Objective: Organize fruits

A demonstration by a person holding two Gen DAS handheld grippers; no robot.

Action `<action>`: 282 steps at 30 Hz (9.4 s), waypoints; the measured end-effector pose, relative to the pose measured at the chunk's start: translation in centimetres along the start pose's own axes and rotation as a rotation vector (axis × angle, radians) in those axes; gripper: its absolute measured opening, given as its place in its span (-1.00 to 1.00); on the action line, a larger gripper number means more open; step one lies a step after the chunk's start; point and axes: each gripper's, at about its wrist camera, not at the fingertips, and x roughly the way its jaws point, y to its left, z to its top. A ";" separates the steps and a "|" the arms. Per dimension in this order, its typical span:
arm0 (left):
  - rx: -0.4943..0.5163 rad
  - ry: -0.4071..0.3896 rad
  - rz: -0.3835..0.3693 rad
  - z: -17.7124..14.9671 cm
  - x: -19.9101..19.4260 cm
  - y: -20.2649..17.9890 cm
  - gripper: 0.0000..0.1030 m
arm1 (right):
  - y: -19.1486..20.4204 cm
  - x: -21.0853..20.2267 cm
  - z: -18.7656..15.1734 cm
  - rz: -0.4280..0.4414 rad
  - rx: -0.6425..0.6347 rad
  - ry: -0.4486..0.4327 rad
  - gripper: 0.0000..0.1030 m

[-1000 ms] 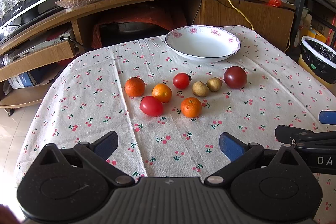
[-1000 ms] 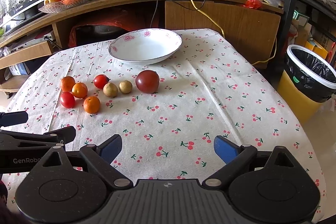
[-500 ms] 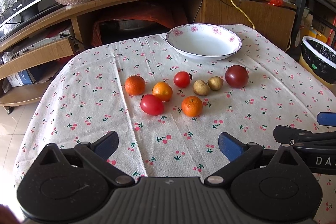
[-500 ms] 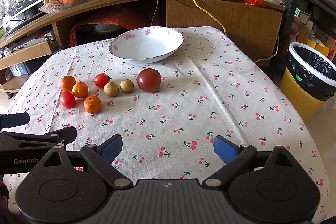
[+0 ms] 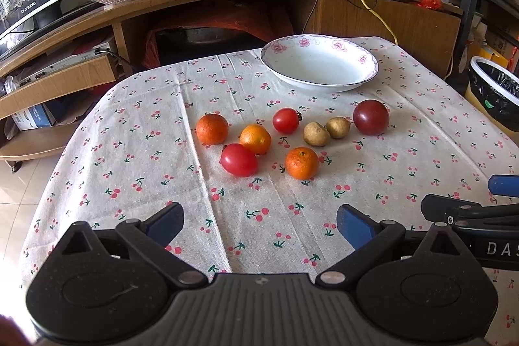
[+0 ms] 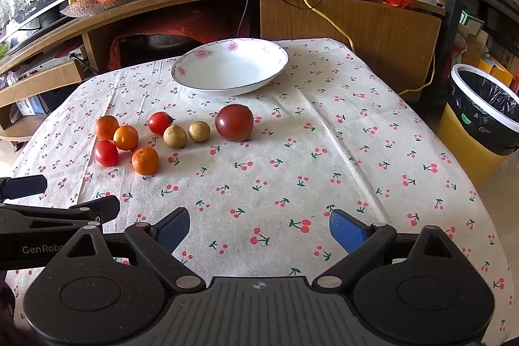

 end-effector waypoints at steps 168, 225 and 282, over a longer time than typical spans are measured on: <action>0.190 0.043 -0.212 11.8 8.3 -2.5 -0.25 | -0.1 7.8 12.4 0.224 -0.131 0.077 -0.54; 0.224 0.027 -0.168 14.9 13.2 -2.9 -0.27 | -0.7 14.3 15.6 0.237 -0.139 0.087 -0.49; 0.219 0.050 -0.218 13.2 10.4 -2.2 -0.06 | -1.5 11.5 13.2 0.229 -0.161 0.125 -0.20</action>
